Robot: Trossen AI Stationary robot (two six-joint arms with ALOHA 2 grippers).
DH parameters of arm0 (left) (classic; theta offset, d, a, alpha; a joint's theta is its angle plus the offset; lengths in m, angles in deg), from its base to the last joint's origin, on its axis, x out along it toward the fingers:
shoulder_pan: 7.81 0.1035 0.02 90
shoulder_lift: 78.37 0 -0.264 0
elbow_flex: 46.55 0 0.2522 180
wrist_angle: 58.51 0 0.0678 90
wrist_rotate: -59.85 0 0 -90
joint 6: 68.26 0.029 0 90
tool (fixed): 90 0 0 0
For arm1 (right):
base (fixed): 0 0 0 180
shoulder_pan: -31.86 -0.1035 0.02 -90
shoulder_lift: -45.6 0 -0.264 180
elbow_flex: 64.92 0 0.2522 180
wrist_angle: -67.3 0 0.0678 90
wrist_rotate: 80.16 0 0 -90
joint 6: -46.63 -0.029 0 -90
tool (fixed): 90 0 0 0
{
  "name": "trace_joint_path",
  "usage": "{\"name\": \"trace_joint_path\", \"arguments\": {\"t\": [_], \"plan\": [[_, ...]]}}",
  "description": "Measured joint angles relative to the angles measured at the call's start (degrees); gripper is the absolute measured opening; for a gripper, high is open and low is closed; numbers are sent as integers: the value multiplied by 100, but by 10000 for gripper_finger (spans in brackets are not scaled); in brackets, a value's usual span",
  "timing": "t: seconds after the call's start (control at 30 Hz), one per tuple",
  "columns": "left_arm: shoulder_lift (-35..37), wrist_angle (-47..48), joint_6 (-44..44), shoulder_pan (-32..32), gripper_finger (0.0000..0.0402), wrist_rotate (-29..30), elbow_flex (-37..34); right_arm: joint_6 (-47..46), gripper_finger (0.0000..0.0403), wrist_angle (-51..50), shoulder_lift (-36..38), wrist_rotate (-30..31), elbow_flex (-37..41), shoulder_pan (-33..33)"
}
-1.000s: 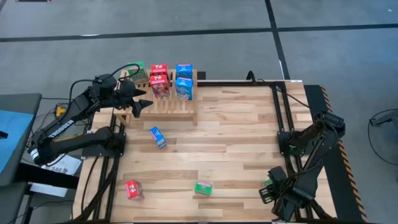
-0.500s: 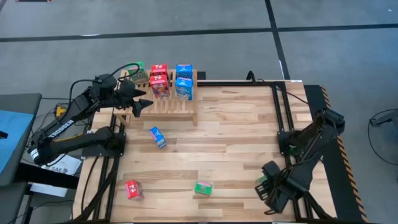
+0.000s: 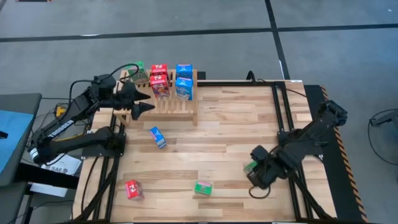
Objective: Stack cereal on shelf
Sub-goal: Put the right green cereal box on the shelf aligned with the other green cereal box
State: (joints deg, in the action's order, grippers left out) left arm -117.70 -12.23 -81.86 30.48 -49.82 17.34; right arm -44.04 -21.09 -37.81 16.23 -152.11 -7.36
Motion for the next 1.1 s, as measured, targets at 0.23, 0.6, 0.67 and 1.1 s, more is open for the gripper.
{"name": "trace_joint_path", "arguments": {"t": [0.23,0.6,0.67,1.1], "plan": [[-4,2,-188,-471,343,-195,0,1575,191,496,312,121,0,863],[-4,-114,-505,-1477,343,-28,0,3927,191,2518,388,-94,0,1935],[-4,-194,-563,-1668,343,79,0,4228,191,2815,350,-203,0,2077],[-572,-1051,-880,-2623,343,599,0,5586,191,4142,353,-769,0,2719]]}}
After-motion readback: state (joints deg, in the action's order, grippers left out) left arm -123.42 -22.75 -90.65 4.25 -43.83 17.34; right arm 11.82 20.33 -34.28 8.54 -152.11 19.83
